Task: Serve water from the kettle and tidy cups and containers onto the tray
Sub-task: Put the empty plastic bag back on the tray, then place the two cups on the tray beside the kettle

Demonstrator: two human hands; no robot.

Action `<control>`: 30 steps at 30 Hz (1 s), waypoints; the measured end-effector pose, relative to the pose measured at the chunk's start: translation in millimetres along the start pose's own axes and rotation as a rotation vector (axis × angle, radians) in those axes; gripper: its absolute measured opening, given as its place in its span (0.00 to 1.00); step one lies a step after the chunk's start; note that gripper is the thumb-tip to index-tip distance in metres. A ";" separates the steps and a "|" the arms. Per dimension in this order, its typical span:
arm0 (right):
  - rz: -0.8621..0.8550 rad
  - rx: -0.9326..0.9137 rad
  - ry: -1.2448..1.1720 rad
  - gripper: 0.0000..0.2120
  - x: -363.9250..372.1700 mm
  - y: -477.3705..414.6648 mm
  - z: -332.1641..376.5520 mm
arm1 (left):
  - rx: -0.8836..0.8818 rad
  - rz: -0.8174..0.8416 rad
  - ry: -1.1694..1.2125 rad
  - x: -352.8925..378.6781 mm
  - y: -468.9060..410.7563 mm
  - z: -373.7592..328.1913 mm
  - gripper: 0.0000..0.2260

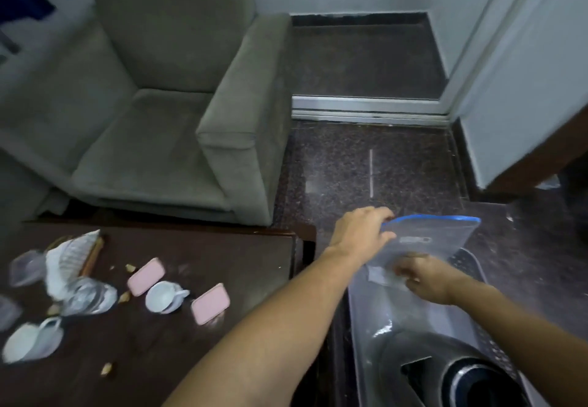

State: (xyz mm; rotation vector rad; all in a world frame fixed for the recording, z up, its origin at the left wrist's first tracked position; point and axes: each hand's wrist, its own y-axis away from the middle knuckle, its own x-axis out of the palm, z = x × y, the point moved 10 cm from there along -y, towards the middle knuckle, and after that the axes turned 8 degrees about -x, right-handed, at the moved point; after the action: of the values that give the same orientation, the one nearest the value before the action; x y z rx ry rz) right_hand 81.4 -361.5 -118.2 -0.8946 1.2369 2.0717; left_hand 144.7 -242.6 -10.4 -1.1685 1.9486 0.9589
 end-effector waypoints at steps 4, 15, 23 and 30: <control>0.017 -0.007 0.035 0.17 -2.4 6.8 2.0 | -0.012 -0.040 0.043 -2.6 15.2 7.7 0.31; -0.008 0.151 0.052 0.20 -33.9 2.6 47.2 | -0.058 -0.287 0.161 -68.6 82.9 104.3 0.34; -0.027 0.313 0.188 0.06 -72.2 -19.8 164.1 | -0.161 -0.362 0.162 -143.4 154.8 229.1 0.27; -0.230 0.197 -0.026 0.07 -60.7 -85.3 355.3 | -0.360 -0.359 0.214 -198.4 212.1 361.1 0.15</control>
State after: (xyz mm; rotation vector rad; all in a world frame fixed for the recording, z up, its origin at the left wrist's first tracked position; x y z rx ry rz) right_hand 91.0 -13.7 8.8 -0.8716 1.2367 1.7445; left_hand 87.2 216.2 21.2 -1.8197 1.6766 1.0460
